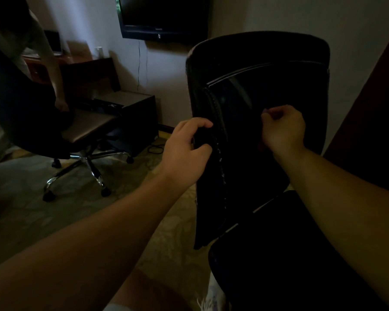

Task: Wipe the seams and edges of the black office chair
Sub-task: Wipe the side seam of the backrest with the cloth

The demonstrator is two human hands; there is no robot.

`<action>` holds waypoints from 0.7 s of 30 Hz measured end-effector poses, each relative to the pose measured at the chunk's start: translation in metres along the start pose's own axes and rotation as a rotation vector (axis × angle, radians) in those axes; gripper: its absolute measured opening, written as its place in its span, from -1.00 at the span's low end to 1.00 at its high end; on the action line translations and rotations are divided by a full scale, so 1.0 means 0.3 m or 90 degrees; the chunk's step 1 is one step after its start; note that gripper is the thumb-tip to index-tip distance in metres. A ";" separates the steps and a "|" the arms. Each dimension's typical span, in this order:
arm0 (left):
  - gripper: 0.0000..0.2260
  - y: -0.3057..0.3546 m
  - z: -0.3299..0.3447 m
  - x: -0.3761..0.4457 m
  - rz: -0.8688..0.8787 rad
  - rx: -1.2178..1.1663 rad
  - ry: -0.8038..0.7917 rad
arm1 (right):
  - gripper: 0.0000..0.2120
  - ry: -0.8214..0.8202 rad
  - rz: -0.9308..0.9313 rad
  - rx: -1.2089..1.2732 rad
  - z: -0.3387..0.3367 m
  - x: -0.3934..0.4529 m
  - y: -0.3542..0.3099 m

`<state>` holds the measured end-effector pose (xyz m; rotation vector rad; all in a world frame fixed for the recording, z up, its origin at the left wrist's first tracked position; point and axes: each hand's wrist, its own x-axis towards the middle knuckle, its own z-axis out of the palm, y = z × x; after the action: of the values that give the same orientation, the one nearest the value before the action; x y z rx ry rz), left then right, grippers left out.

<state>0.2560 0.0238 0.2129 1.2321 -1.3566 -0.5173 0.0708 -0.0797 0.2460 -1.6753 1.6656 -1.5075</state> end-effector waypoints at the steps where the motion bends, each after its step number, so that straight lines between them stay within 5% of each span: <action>1: -0.60 0.001 0.002 -0.002 -0.007 -0.004 0.004 | -0.83 -0.007 -0.009 -0.009 -0.001 0.002 -0.002; 5: -0.61 0.001 0.007 -0.008 -0.018 -0.013 0.011 | -0.96 -0.100 -0.124 0.015 0.007 -0.050 -0.048; 10: -0.62 0.012 0.007 -0.005 -0.047 -0.046 -0.006 | -0.93 -0.021 -0.043 0.033 -0.002 0.020 -0.062; 15: -0.68 0.027 0.002 -0.012 -0.055 -0.093 0.002 | -0.98 -0.102 -0.171 0.070 0.035 -0.039 -0.125; 21: -0.69 0.029 -0.002 -0.016 -0.057 -0.126 -0.022 | -0.93 -0.053 -0.145 0.009 0.010 0.021 -0.141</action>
<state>0.2522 0.0311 0.2184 1.1285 -1.2500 -0.7215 0.0935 -0.0755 0.2823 -1.9475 1.4592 -1.5198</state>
